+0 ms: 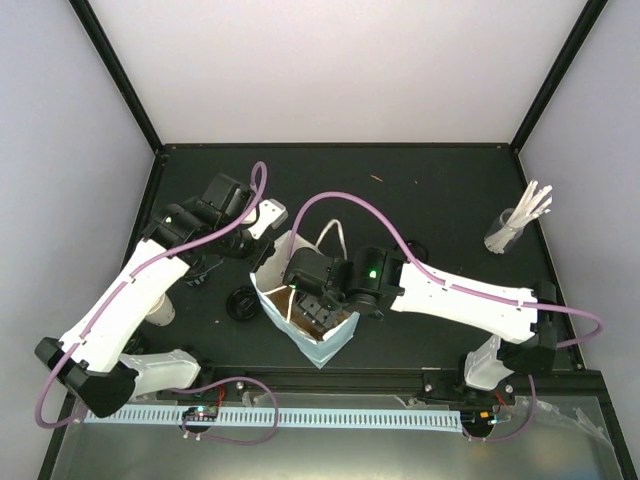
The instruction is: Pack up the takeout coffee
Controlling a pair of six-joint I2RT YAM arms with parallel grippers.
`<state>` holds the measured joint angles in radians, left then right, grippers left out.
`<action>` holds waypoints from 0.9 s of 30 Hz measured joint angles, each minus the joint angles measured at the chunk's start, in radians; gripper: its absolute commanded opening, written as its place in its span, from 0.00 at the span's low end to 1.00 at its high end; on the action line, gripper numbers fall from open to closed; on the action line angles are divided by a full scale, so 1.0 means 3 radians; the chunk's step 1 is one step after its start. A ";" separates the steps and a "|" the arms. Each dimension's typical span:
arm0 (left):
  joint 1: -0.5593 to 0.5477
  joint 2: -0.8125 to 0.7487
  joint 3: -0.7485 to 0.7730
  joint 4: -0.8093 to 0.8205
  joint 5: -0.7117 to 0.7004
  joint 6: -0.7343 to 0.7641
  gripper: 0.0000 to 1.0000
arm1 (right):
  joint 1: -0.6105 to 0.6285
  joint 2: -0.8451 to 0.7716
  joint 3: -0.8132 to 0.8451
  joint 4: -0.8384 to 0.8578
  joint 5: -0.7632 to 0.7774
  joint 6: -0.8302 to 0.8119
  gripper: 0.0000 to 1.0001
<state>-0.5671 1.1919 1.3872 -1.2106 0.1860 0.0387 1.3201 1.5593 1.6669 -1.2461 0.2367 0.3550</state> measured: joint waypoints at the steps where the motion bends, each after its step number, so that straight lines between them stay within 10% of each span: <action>1: -0.0001 0.0014 0.0025 -0.0009 -0.0003 -0.0022 0.02 | 0.0008 0.0023 0.0001 -0.0008 0.0008 0.0015 0.56; 27: -0.0160 -0.0266 0.0184 0.0370 -0.0075 -0.0193 0.01 | 0.0014 -0.0071 -0.0295 0.0289 0.0577 -0.0223 0.55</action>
<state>-0.6151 1.1122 1.4425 -1.0996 0.1635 -0.0193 1.3243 1.5379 1.5784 -1.1595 0.4099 0.2882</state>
